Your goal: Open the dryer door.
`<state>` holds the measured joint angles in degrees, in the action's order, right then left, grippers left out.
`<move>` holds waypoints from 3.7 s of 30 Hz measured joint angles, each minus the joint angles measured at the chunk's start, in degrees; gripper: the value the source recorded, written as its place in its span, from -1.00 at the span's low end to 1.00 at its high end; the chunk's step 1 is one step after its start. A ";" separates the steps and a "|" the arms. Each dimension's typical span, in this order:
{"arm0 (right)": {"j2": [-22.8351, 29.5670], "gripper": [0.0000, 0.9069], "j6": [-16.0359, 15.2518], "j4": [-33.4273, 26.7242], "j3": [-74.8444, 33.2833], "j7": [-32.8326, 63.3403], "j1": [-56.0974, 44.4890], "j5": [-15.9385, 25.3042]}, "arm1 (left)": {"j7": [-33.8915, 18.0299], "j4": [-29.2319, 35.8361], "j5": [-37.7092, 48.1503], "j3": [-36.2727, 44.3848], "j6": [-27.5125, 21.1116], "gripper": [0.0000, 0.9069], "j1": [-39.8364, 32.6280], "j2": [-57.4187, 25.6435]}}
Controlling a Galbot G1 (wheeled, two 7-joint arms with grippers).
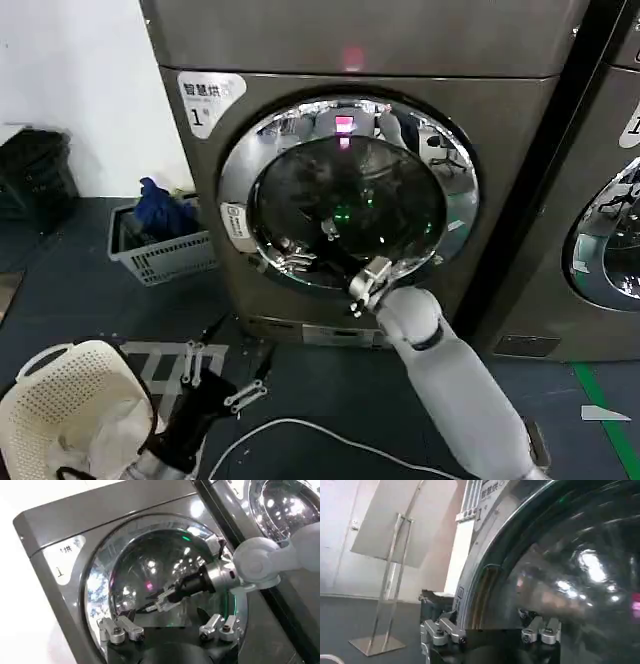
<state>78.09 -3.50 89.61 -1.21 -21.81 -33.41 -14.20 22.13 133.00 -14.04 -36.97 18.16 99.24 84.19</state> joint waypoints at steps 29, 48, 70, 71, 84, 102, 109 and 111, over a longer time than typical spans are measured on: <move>5.37 1.00 0.32 -9.68 2.63 -4.46 5.48 0.61 | -0.27 2.46 0.15 -1.87 1.89 1.00 3.96 0.74; 4.71 1.00 6.27 -16.65 4.95 -16.78 9.09 -3.99 | -0.38 3.38 0.32 -2.28 2.10 1.00 4.72 0.87; -2.41 1.00 11.48 -9.61 3.44 -41.04 4.88 -13.52 | -1.83 -1.12 5.59 -10.19 0.35 1.00 2.52 -1.14; -2.72 1.00 11.76 -9.17 3.17 -42.01 4.56 -13.69 | -1.90 -1.56 6.62 -11.32 -0.08 1.00 2.41 -1.45; -8.21 1.00 13.09 -3.58 -0.45 -54.77 0.31 -18.66 | -1.03 -4.17 12.04 -18.95 -3.49 1.00 -2.83 -4.25; -18.44 1.00 11.27 13.50 -9.91 -58.96 -14.96 -19.76 | -0.64 -7.73 14.11 -17.74 -5.17 1.00 -9.53 -9.44; -19.28 1.00 15.17 21.58 -21.37 -54.94 -28.50 -20.45 | -0.22 -9.46 14.03 -13.64 -5.68 1.00 -12.84 -12.39; -18.71 1.00 15.52 23.54 -26.10 -52.80 -32.96 -20.42 | 0.50 -9.78 13.86 -11.62 -5.17 1.00 -13.79 -13.23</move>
<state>59.38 12.02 113.15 -27.31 -74.60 -66.38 -34.62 22.63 123.22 -0.19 -48.58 12.98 85.45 70.96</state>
